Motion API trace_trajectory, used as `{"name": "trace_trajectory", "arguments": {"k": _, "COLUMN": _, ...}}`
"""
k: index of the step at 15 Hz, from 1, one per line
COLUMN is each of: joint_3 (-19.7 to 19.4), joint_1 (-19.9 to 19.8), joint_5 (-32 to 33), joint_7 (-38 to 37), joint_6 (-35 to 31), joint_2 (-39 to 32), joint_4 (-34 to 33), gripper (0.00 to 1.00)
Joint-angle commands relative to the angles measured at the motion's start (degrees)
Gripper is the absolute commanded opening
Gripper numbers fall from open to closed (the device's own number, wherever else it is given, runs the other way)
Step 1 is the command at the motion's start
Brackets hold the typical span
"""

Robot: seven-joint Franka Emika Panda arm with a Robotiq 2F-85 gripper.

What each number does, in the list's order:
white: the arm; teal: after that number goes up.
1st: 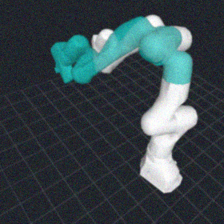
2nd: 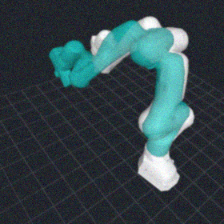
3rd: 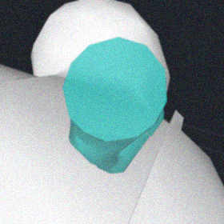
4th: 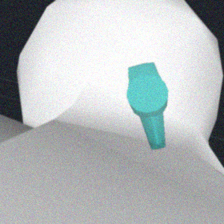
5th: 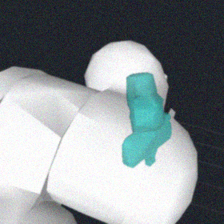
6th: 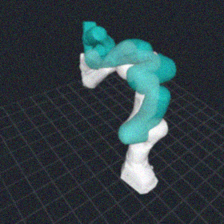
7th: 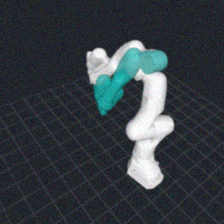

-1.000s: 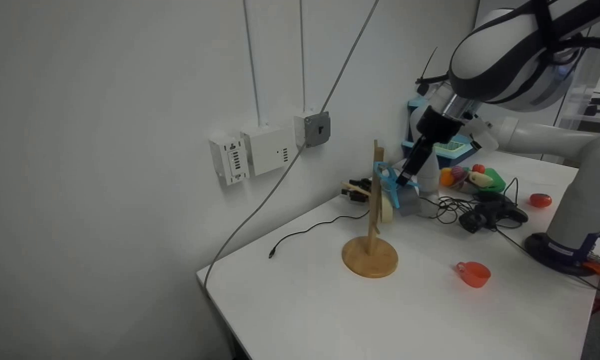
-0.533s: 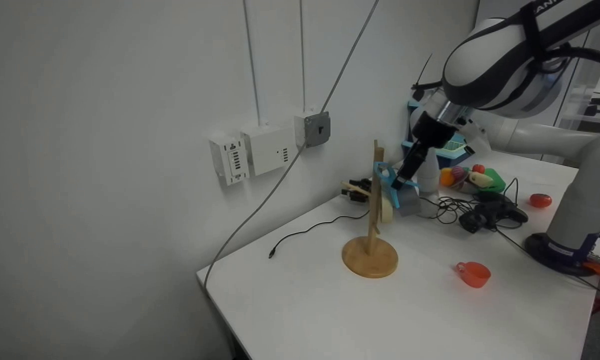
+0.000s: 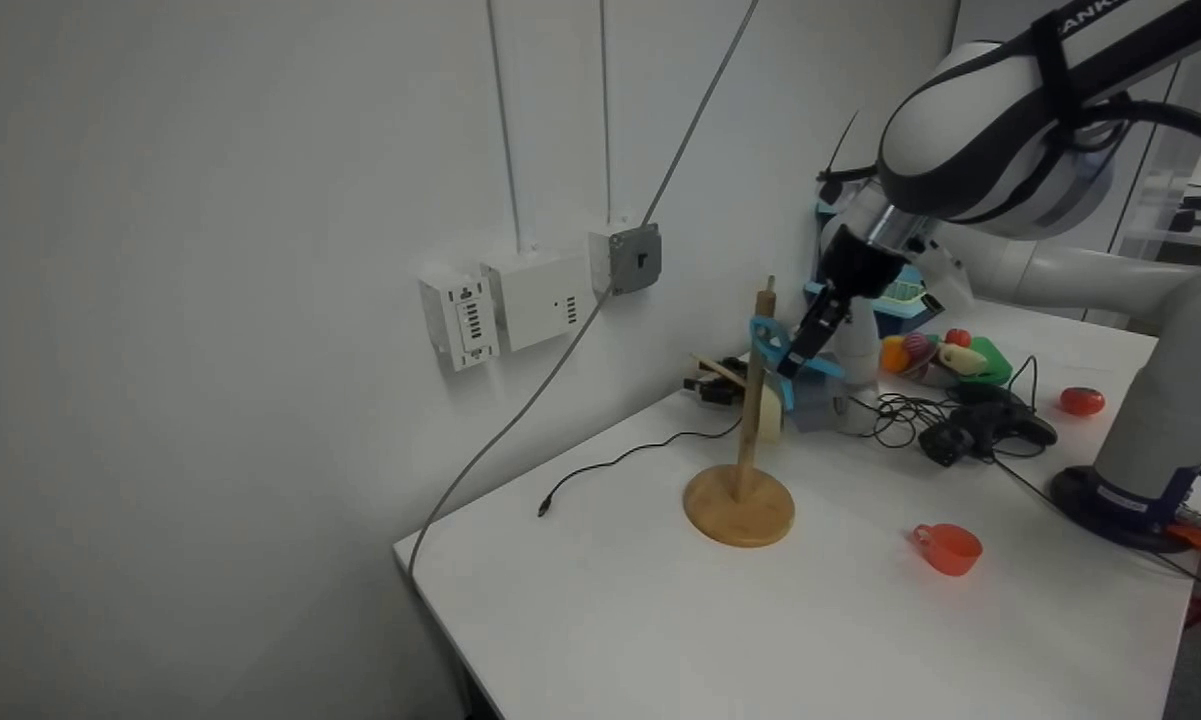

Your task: Put the blue peg on the table

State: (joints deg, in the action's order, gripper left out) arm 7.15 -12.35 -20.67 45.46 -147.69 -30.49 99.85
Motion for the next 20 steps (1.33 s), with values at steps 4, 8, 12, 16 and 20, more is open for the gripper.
{"name": "trace_trajectory", "arguments": {"k": 4, "joint_3": 1.35, "joint_1": -1.5, "joint_5": 0.86, "joint_7": 1.13, "joint_6": 0.31, "joint_2": -0.34, "joint_4": -1.03, "gripper": 0.07}}
{"name": "trace_trajectory", "arguments": {"k": 8, "joint_3": 1.28, "joint_1": -1.27, "joint_5": 1.16, "joint_7": 0.4, "joint_6": 1.8, "joint_2": 0.28, "joint_4": -1.08, "gripper": 0.07}}
{"name": "trace_trajectory", "arguments": {"k": 12, "joint_3": 1.24, "joint_1": -0.97, "joint_5": 1.22, "joint_7": -0.65, "joint_6": 3.4, "joint_2": 1.18, "joint_4": -1.12, "gripper": 0.07}}
{"name": "trace_trajectory", "arguments": {"k": 16, "joint_3": 1.05, "joint_1": -0.72, "joint_5": 0.79, "joint_7": -2.23, "joint_6": 7.35, "joint_2": 2.14, "joint_4": -1.4, "gripper": 0.07}}
{"name": "trace_trajectory", "arguments": {"k": 20, "joint_3": 0.85, "joint_1": -0.48, "joint_5": 0.09, "joint_7": -2.79, "joint_6": 10.82, "joint_2": 3.15, "joint_4": -1.64, "gripper": 0.07}}
